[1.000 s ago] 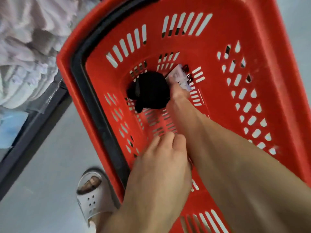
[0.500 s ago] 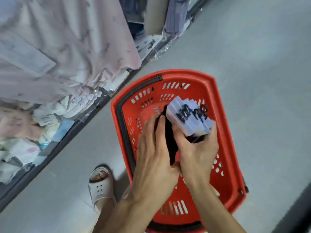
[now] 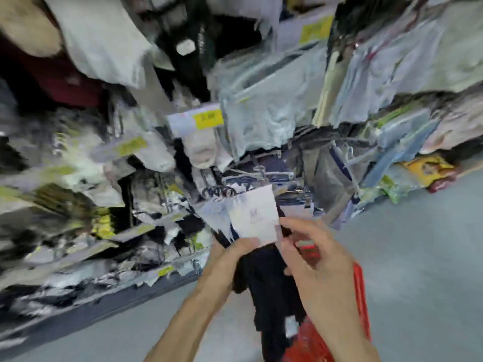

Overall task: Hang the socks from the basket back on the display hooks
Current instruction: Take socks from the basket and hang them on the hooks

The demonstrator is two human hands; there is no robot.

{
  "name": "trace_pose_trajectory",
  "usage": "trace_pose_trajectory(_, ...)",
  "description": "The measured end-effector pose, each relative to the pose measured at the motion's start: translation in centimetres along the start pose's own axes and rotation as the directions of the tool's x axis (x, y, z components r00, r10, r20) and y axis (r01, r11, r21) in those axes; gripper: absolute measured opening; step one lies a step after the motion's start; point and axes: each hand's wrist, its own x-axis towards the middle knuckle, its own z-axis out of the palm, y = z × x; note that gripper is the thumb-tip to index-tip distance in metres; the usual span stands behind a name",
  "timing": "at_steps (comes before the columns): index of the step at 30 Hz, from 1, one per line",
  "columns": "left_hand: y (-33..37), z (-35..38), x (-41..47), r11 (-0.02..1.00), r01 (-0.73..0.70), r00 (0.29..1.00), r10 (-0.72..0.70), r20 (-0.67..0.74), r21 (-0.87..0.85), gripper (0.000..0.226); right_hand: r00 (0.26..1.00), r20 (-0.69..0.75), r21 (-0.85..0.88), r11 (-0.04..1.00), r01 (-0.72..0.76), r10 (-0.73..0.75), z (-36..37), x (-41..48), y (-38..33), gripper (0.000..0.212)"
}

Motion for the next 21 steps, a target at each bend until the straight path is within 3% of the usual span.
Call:
trace_pose_trajectory(5,9.2,-7.0,-9.6,0.992,-0.081,0.997,0.08,-0.017,-0.1,0.035,0.983,0.06,-0.068,0.982,0.176,-0.172,5.4,-2.7,-12.8,0.037)
trace_pose_trajectory(8,12.8,-12.3,-15.2,0.974,-0.169,0.985,0.163,-0.051,-0.153,0.052,0.963,0.132,0.016,0.972,0.234,-0.234,9.4,-5.3,-19.1,0.046)
trace_pose_trajectory(11,15.8,-18.1,-20.7,0.94,-0.276,0.96,0.261,-0.097,-0.201,0.067,0.908,0.246,0.061,0.941,0.334,-0.338,14.0,-8.4,-25.1,0.058)
trace_pose_trajectory(15,19.8,-25.1,-27.5,0.911,-0.388,0.913,0.36,-0.19,-0.137,0.06,0.809,0.374,0.089,0.886,0.456,-0.454,19.1,-12.6,-32.7,0.059)
trace_pose_trajectory(18,22.1,-28.9,-31.7,0.872,-0.484,0.86,0.457,-0.228,-0.076,0.08,0.779,0.296,0.209,0.833,0.512,-0.553,21.9,-14.8,-37.4,0.041)
trace_pose_trajectory(21,23.9,-31.0,-35.0,0.784,-0.62,0.765,0.608,-0.213,0.012,0.067,0.75,0.221,0.27,0.779,0.566,-0.623,24.0,-16.5,-41.1,0.035)
